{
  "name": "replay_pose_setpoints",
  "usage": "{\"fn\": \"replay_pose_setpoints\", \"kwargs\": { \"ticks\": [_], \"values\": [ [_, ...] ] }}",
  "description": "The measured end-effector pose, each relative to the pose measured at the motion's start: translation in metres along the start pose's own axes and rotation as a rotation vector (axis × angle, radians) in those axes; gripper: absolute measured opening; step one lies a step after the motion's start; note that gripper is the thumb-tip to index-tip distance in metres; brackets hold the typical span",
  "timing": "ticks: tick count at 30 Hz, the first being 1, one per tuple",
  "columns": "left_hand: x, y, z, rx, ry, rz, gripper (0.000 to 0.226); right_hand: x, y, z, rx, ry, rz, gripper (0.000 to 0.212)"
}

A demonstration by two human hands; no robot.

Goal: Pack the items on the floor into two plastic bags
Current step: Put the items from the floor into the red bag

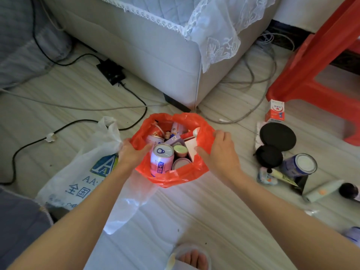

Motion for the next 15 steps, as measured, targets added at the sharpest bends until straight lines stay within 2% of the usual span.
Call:
{"fn": "replay_pose_setpoints", "kwargs": {
  "ticks": [2, 3, 5, 6, 10, 13, 15],
  "values": [
    [0.006, -0.006, 0.004, 0.017, 0.034, 0.05, 0.029, 0.002, 0.004, 0.009, -0.083, 0.099, 0.095, 0.065],
    [0.011, -0.01, 0.004, 0.042, 0.067, 0.046, 0.012, 0.002, 0.006, 0.014, -0.109, 0.124, 0.094, 0.057],
    [0.019, -0.013, 0.003, 0.05, 0.134, -0.017, 0.015, -0.001, 0.007, 0.019, -0.103, 0.134, 0.089, 0.03],
    [0.022, -0.016, 0.001, 0.053, 0.158, -0.054, 0.015, -0.003, 0.006, 0.019, -0.087, 0.125, 0.106, 0.025],
    [0.03, -0.031, -0.006, 0.092, 0.253, -0.157, 0.01, 0.0, -0.018, 0.015, 0.007, 0.082, 0.259, 0.019],
    [0.042, -0.037, -0.009, 0.08, 0.309, -0.129, 0.006, 0.012, -0.047, 0.012, 0.061, 0.058, 0.264, 0.006],
    [0.051, -0.037, -0.016, 0.078, 0.331, -0.085, 0.011, 0.016, -0.06, 0.007, 0.065, 0.039, 0.251, 0.015]
  ]
}}
Point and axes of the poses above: each hand's wrist, its own z-axis towards the middle knuckle, its own y-axis out of the palm, x = y × z, the point moved 4 cm from there along z, towards the middle knuckle, and after that the axes turned 15 degrees about -x, right-handed, at the moved point
